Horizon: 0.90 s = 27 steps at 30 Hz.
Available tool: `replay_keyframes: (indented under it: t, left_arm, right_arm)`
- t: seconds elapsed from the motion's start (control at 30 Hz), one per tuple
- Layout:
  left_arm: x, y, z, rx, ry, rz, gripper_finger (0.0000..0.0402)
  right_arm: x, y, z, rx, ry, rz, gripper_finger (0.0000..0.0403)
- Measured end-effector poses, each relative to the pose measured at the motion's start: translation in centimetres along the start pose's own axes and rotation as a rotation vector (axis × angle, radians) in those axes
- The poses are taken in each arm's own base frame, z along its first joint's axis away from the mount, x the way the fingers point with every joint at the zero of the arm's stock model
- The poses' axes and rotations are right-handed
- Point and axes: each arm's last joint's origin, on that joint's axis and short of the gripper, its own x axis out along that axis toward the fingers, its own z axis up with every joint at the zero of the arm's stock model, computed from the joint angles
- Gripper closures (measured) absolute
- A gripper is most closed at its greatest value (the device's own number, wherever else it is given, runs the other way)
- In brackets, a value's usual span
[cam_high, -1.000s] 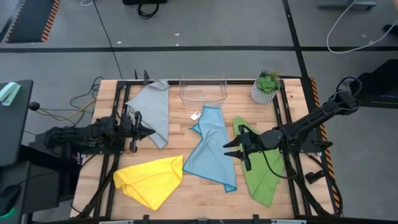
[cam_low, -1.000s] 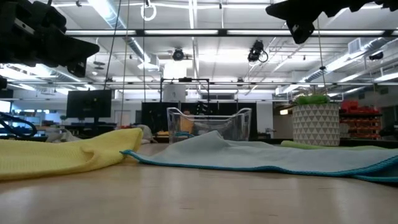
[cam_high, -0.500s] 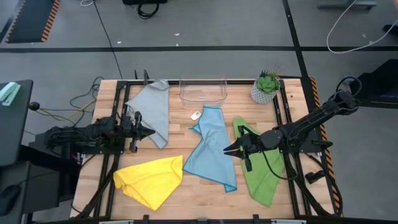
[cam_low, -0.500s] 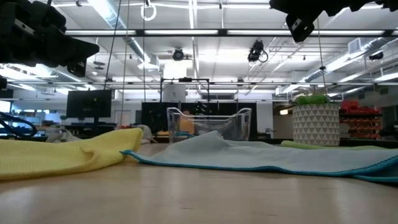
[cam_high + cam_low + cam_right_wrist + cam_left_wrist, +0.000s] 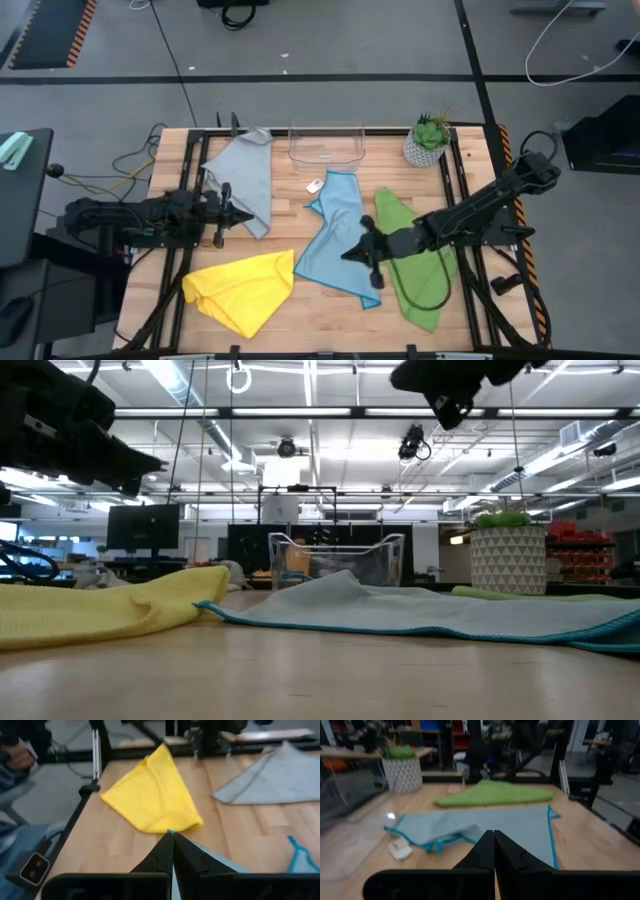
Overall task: Fold microfiber towels
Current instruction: Fold the blue microfiber towel
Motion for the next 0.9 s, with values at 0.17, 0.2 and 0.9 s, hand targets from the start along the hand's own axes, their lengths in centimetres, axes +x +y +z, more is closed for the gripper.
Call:
replay_keyframes:
  t: [0.17,0.2,0.9]
  left_arm:
    - [0.4,-0.2,-0.4,-0.003,0.046,-0.013,0.0389]
    - [0.4,-0.3,-0.4,0.001,0.05,-0.015,0.039]
    - [0.7,-0.7,-0.4,0.024,0.053,-0.022,0.0389]
  right_arm:
    - [1.9,2.0,1.1,0.008,0.048,0.004,0.0362]
    - [2.1,2.3,1.0,0.013,0.063,0.0,0.0355]
    - [7.4,6.3,-3.2,0.049,0.315,-0.066,0.024]
